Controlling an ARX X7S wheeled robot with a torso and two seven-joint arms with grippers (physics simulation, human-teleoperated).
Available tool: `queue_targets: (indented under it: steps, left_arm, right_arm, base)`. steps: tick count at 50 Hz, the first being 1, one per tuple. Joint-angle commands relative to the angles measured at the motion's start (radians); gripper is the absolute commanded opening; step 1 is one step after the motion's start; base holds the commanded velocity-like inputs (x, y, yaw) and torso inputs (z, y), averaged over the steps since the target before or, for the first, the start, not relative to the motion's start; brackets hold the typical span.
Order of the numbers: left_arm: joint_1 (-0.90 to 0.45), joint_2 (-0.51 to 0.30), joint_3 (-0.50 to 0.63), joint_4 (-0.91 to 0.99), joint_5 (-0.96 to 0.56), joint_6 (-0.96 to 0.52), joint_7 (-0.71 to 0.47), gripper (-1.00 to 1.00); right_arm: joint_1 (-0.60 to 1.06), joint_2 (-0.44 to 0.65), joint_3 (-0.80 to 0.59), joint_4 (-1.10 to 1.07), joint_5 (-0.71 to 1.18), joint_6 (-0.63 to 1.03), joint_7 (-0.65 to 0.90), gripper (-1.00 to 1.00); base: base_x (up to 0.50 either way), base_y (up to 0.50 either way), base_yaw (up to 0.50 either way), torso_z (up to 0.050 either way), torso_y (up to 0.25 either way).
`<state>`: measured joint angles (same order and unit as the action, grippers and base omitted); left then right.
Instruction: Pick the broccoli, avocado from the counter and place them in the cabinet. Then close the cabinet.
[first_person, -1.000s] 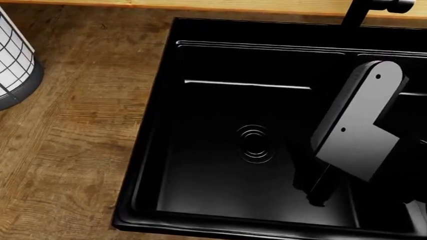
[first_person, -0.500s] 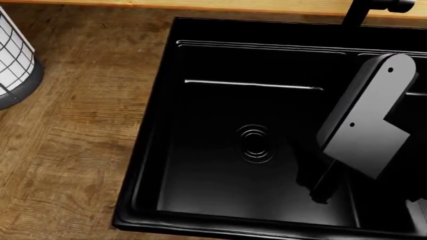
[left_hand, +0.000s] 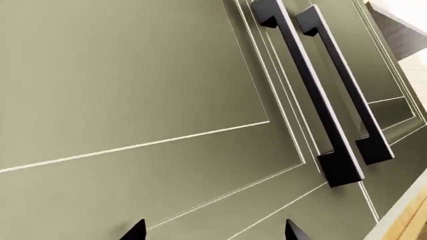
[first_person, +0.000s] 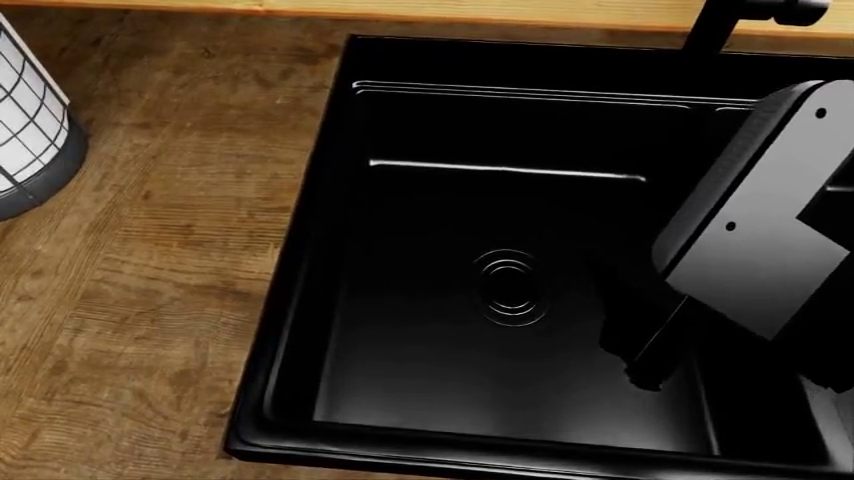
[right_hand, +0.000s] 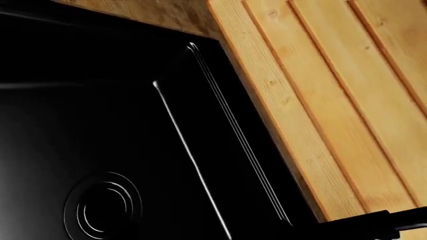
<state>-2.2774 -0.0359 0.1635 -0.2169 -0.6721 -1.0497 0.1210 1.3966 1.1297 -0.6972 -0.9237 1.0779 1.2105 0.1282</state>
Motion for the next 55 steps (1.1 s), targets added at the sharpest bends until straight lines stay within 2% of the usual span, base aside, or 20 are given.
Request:
queue_targets:
  steps: [1,9,17,34,47,55]
  left_arm:
    - [0.179,-0.056,-0.02,-0.024,-0.003,-0.163,-0.115,1.0]
    - [0.214,-0.058,-0.064,0.059,-0.061,-0.219,-0.149,1.0]
    - [0.253,-0.077,-0.044,0.104,-0.077,-0.242,-0.157,1.0]
    - [0.419,-0.11,-0.091,0.296,-0.174,-0.261,-0.162,1.0]
    - [0.559,-0.172,-0.02,0.393,-0.214,-0.316,-0.146,1.0]
    - [0.64,-0.209,0.013,0.443,-0.218,-0.328,-0.157,1.0]
  right_arm:
    - [0.005,0.002,0.01,0.002,0.016,-0.002,0.022,1.0]
    - [0.016,0.001,0.013,0.004,0.023,0.001,0.024,1.0]
    - [0.034,-0.003,0.019,0.006,0.037,0.011,0.028,1.0]
    - [0.06,-0.004,0.021,0.015,0.04,0.018,0.027,1.0]
    - [0.048,0.002,0.043,0.051,0.043,-0.011,0.054,1.0]
    - [0.0,0.016,0.049,0.076,0.023,-0.067,0.071,1.0]
  base:
    - [0.0,0.0,0.0,0.0,-0.01]
    - [0.0,0.0,0.0,-0.004,0.209]
    - [0.0,0.0,0.0,-0.006,0.25]
    - [0.0,0.0,0.0,-0.006,0.25]
    - [0.0,0.0,0.0,-0.006,0.227]
    - [0.0,0.0,0.0,-0.002,0.033]
